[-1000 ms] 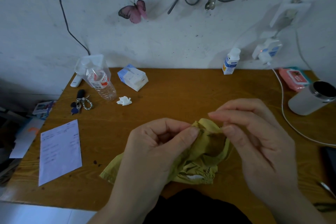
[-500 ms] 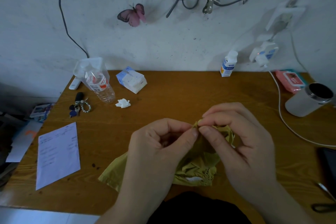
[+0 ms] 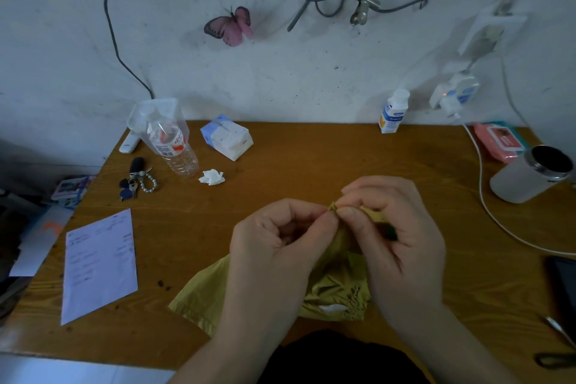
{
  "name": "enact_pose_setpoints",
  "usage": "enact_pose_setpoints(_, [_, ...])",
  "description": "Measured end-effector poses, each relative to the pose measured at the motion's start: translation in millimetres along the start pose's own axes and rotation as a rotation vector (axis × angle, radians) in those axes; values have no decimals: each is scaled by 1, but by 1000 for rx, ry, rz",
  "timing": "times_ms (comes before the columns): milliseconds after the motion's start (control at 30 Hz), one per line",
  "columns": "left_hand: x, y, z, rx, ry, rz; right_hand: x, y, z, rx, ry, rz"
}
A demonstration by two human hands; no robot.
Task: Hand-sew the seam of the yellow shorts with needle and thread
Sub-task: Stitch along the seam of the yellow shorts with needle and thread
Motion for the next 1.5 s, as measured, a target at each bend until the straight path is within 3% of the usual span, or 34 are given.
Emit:
enact_pose_setpoints(100, [2, -2, 1, -2, 32, -17, -1, -5, -1, -6, 18, -1])
enact_pose_setpoints(267, [15, -8, 6, 93, 234, -221, 2, -7, -2, -62, 75, -15])
enact_pose_setpoints(467, [24, -12, 4, 113, 282, -326, 0, -6, -6, -90, 95, -29])
enact_pose_setpoints(567, [22, -9, 6, 75, 250, -323, -4, -7, -7, -95, 5, 35])
enact_pose_setpoints(733, [12, -4, 6, -40, 93, -100, -8, -13, -5, -37, -22, 12])
enact_pose_setpoints(967, [34, -11, 10, 43, 354, -278, 2, -6, -2, -98, 155, -75])
enact_pose_setpoints(1067, [27, -10, 8, 59, 278, -314, -7, -2, -2, -124, -27, 92])
enact_pose_setpoints(1233, [23, -1, 8, 63, 267, -352, -11, -2, 2, -203, -451, 846])
enact_pose_setpoints(1300, [22, 5, 10, 46, 282, -377, -13, -2, -1, -222, -568, 1019])
enact_pose_setpoints(1500, [19, 25, 18, -58, 228, -489, -19, 2, -16, -243, -707, 1000])
Point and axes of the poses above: each hand's wrist, its own z-axis towards the middle knuckle, its own y-axis out of the back of the hand, x = y × z, the point moved 6 cm from there along z, towards the middle knuckle, and after that the axes turned 15 degrees about y, right-handed, at the moved point
